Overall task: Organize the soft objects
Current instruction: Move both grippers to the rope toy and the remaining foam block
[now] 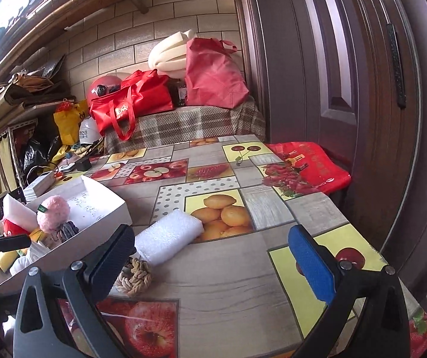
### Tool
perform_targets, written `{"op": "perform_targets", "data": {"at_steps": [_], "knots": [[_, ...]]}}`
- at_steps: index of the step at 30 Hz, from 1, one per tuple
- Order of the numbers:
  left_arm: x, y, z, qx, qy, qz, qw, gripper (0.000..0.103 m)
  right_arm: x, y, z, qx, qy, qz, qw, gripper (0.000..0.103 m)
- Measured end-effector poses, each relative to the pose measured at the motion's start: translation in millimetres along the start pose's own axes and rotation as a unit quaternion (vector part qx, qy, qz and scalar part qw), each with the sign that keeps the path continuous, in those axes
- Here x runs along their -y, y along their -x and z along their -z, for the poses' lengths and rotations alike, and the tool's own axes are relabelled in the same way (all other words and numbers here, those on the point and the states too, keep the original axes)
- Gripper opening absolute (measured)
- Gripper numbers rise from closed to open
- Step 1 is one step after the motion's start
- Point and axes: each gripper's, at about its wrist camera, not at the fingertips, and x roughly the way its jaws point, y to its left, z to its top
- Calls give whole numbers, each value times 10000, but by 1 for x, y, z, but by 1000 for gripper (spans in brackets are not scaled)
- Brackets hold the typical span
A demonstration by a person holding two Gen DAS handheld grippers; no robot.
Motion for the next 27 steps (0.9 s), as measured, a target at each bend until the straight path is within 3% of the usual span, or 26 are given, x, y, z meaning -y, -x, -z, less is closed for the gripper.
{"op": "perform_targets", "data": {"at_steps": [3,8,13,17,22,27], "knots": [[3,-23,-6,-335,229,69,9992,102,-6,-31,-8,-447,189,-281,9984,103],[-7,-12,-4,-12,625,-166,9979,102,-13,-89,-18,-1177,113,-307,9925,103],[-3,-12,-5,-46,508,-369,9980,102,-43,-127,-21,-1641,523,-94,9850,103],[0,-19,-5,-200,404,-365,9983,102,-59,-144,-12,-2110,1133,87,9709,103],[4,-25,-5,-356,265,-279,9986,102,-22,-124,-11,-2040,1155,343,9715,103],[12,-34,-11,-416,171,-213,9988,102,7,-106,-11,-1937,891,226,9768,103]]}}
